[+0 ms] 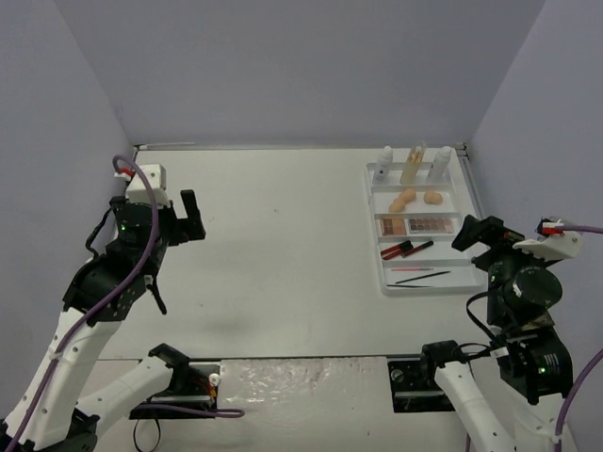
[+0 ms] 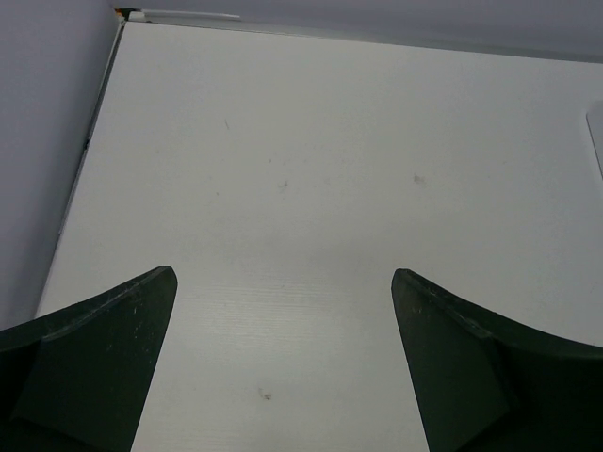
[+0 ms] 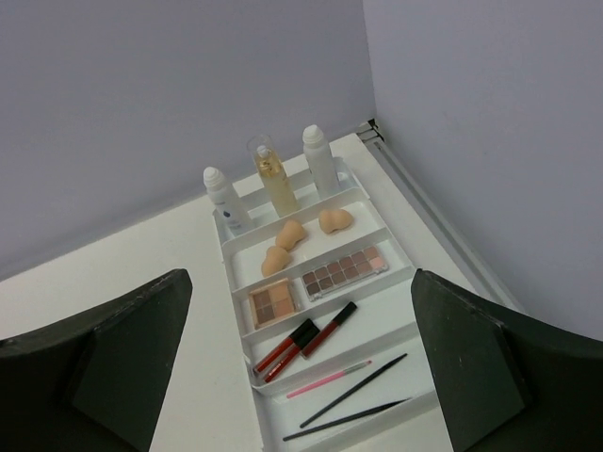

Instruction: Organize the makeup

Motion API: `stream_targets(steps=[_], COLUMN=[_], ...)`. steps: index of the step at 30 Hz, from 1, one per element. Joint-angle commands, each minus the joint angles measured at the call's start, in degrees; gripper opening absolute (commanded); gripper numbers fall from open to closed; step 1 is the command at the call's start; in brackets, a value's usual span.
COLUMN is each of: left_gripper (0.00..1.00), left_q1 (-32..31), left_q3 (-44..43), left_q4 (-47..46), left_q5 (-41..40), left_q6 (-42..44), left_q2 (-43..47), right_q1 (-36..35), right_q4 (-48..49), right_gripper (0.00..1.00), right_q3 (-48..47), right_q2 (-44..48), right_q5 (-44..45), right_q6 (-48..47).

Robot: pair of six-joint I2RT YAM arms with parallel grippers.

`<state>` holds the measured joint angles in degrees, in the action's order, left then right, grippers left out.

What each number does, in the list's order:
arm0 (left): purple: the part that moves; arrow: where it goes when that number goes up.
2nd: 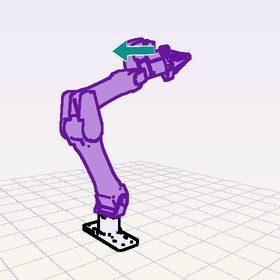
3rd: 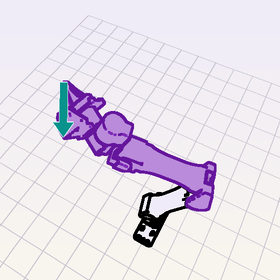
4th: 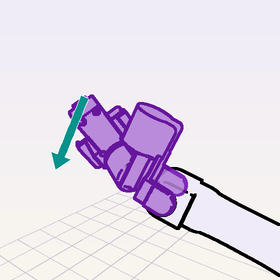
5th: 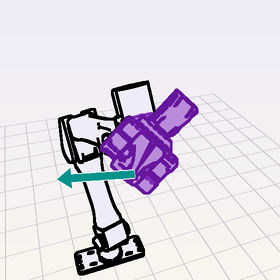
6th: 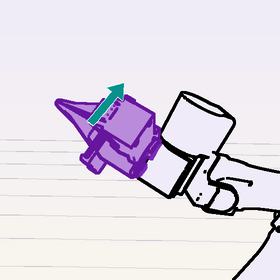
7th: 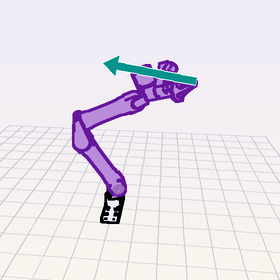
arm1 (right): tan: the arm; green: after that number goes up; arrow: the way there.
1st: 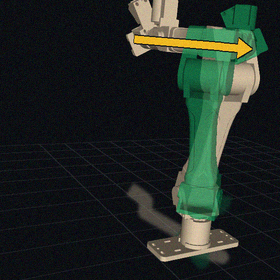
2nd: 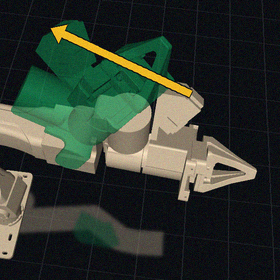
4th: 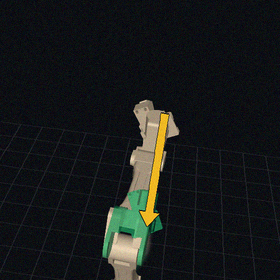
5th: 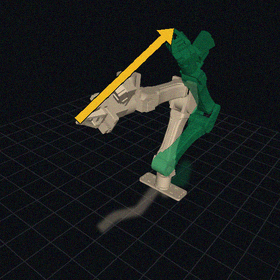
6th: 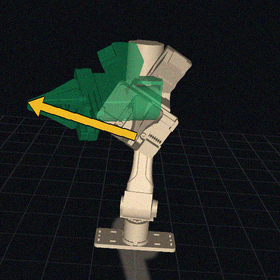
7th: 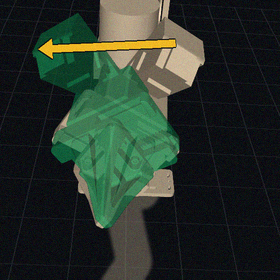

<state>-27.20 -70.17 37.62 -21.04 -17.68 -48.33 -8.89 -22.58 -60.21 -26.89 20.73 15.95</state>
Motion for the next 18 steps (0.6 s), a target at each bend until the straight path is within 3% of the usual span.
stream_targets(steps=[1,11,18], left_gripper=[0.97,0.97,0.97], left_q1=[0.39,0.39,0.47], left_q3=[-2.67,-0.56,2.10], left_q4=[9.08,13.66,10.05], left_q5=[-3.66,-4.20,-4.79], left_q6=[-1.83,-3.74,-2.69], left_q2=[3.79,10.08,10.83], right_q1=[-1.58,-2.56,-2.70], right_q4=[-1.18,-3.72,-3.97], right_gripper=[1.00,1.00,1.00], right_q3=[-3.40,-5.71,-6.98], right_q2=[3.79,8.21,7.94], right_q5=[-0.79,-4.13,-5.43], right_q6=[-7.28,-7.87,-8.37])
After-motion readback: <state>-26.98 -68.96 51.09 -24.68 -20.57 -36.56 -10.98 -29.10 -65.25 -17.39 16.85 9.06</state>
